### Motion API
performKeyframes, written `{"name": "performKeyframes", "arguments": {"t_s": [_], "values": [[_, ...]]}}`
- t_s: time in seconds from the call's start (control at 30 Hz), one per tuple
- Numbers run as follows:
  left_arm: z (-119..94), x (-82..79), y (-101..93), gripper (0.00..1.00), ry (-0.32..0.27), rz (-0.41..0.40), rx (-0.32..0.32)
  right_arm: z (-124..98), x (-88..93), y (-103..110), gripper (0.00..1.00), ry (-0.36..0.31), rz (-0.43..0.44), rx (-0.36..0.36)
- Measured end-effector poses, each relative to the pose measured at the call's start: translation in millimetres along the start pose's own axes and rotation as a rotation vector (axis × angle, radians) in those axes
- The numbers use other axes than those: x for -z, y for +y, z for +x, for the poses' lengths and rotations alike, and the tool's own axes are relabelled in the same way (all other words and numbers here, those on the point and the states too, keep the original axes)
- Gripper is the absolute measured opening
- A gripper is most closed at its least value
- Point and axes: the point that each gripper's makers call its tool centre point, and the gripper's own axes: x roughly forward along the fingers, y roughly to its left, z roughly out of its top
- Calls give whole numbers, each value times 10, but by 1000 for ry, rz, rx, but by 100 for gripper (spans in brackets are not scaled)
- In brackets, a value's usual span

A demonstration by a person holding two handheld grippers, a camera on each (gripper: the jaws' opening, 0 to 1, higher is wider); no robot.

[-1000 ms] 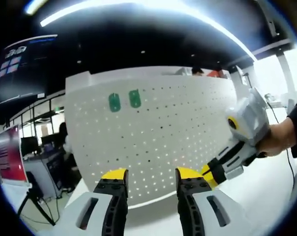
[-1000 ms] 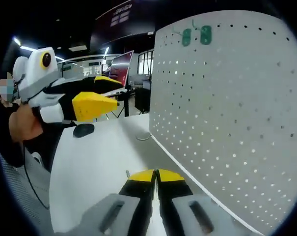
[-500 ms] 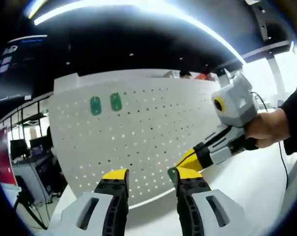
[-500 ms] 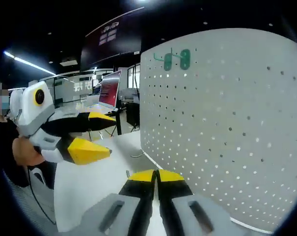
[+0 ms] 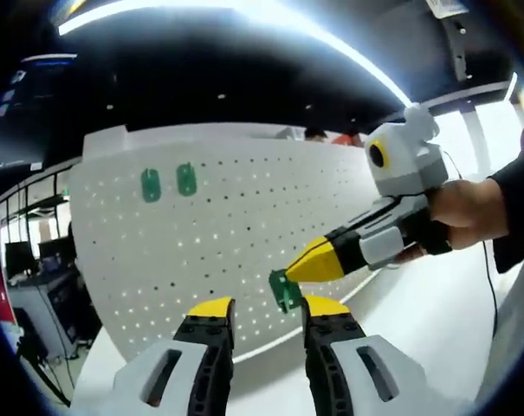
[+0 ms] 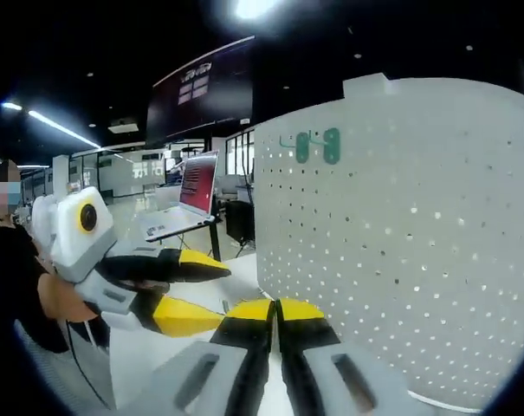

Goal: Insert the hook assembly into the mounting plate slot until the hook locks in place.

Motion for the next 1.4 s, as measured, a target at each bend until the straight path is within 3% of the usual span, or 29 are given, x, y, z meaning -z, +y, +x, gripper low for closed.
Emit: {"name": "performKeyframes", "arguments": {"t_s": [0.9, 1.4], "values": [[6, -3, -41, 5, -5, -3, 34, 49, -73, 315, 0, -14, 3, -58], [7, 25, -31, 3, 2, -18, 33, 51, -37, 328, 0, -6, 18, -64]]}}
